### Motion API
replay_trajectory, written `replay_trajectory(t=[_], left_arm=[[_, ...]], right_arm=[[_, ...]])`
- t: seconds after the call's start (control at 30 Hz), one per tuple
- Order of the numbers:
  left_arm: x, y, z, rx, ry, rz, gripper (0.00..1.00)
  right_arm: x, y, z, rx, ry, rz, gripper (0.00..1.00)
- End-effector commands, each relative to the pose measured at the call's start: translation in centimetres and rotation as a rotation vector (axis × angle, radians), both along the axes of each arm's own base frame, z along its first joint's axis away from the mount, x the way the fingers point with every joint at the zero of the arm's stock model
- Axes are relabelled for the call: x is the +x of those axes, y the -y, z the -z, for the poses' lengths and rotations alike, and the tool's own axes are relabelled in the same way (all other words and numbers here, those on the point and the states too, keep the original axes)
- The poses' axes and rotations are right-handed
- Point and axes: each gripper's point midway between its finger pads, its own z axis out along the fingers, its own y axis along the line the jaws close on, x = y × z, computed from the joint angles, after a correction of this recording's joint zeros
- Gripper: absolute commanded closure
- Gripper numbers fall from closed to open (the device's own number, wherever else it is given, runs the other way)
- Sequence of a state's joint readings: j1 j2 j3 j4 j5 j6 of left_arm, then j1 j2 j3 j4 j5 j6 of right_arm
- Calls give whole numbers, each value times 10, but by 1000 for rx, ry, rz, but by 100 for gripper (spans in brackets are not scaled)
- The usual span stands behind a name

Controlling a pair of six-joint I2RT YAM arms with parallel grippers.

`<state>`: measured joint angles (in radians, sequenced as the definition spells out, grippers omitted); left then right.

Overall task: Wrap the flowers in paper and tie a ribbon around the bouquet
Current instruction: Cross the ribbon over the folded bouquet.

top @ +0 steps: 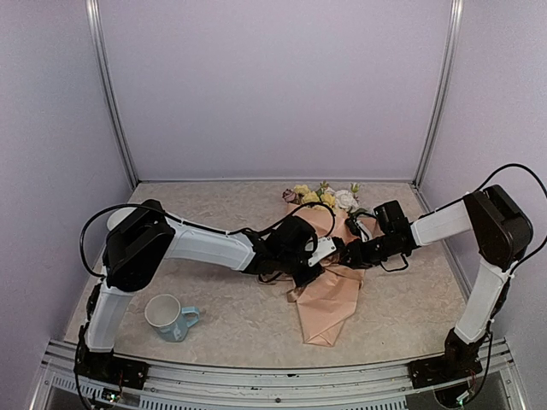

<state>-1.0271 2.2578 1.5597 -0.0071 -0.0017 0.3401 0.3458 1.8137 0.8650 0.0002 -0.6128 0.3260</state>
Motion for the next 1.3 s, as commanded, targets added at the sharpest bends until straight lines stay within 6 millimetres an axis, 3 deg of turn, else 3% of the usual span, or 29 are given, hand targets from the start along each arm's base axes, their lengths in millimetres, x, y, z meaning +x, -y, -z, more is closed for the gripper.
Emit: replay_trajectory(t=[0.0, 0.07, 0.2, 0.3, 0.5, 0.67, 0.77, 1.03, 1.27], left_arm=[[3, -5, -4, 6, 42, -50, 83], [4, -9, -10, 2, 79, -64, 99], [0, -16, -36, -7, 131, -82, 100], [-28, -17, -71, -44, 139, 1, 100], [-92, -25, -118, -119, 116, 193, 100], [-104, -25, -143, -180, 121, 219, 100], [-85, -24, -141, -183, 154, 153, 100], [17, -26, -89, -132, 112, -235, 100], [61, -27, -51, -121, 106, -374, 100]], right_arm=[[-6, 6, 12, -27, -35, 4, 67], [-7, 6, 11, -28, -35, 4, 67], [-6, 6, 10, -31, -30, 3, 67], [-6, 7, 10, -36, -28, 2, 67], [-5, 5, 11, -36, -28, -4, 67], [-6, 6, 12, -38, -33, -9, 67], [-7, 5, 12, -37, -36, -13, 67], [-9, 4, 14, -31, -45, -23, 67], [-10, 4, 9, -27, -40, -25, 67]])
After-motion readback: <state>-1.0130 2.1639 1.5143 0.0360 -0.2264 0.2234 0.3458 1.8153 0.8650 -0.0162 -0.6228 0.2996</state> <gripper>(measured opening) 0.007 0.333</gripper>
